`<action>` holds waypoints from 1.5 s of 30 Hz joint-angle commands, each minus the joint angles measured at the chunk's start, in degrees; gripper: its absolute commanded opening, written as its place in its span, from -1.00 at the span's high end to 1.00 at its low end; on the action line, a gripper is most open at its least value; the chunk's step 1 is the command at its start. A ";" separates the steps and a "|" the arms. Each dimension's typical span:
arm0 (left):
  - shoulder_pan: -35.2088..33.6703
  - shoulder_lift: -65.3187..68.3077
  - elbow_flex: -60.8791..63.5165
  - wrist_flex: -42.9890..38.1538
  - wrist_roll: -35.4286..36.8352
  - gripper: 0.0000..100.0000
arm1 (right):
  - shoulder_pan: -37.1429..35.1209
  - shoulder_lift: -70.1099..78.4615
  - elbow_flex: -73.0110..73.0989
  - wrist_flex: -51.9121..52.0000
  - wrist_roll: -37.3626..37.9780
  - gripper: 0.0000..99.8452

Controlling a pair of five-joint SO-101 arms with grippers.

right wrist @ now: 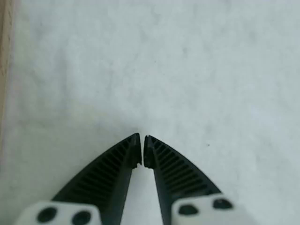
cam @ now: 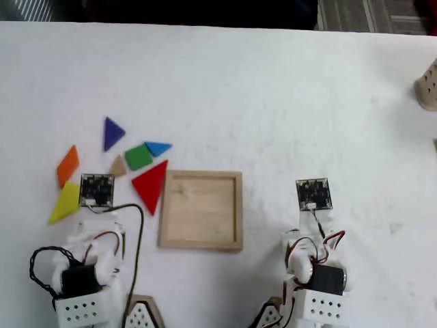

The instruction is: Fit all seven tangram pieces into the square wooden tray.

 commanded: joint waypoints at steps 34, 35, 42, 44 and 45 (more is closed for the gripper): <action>9.10 -0.13 -15.74 -7.30 2.64 0.57 | 0.40 -0.31 0.35 -1.01 0.62 0.96; 9.80 -0.13 -16.97 -6.24 2.64 0.60 | 0.40 -0.31 0.35 -1.01 0.62 0.96; 12.26 12.00 -25.23 -3.78 3.08 0.62 | 0.48 -0.31 0.26 -1.01 0.62 0.96; 12.26 19.82 -29.10 -3.96 3.08 0.62 | 0.48 -0.31 0.26 -1.01 0.62 0.96; 12.26 23.69 -31.30 -3.96 3.16 0.62 | 0.48 -0.31 0.26 -1.01 0.62 0.96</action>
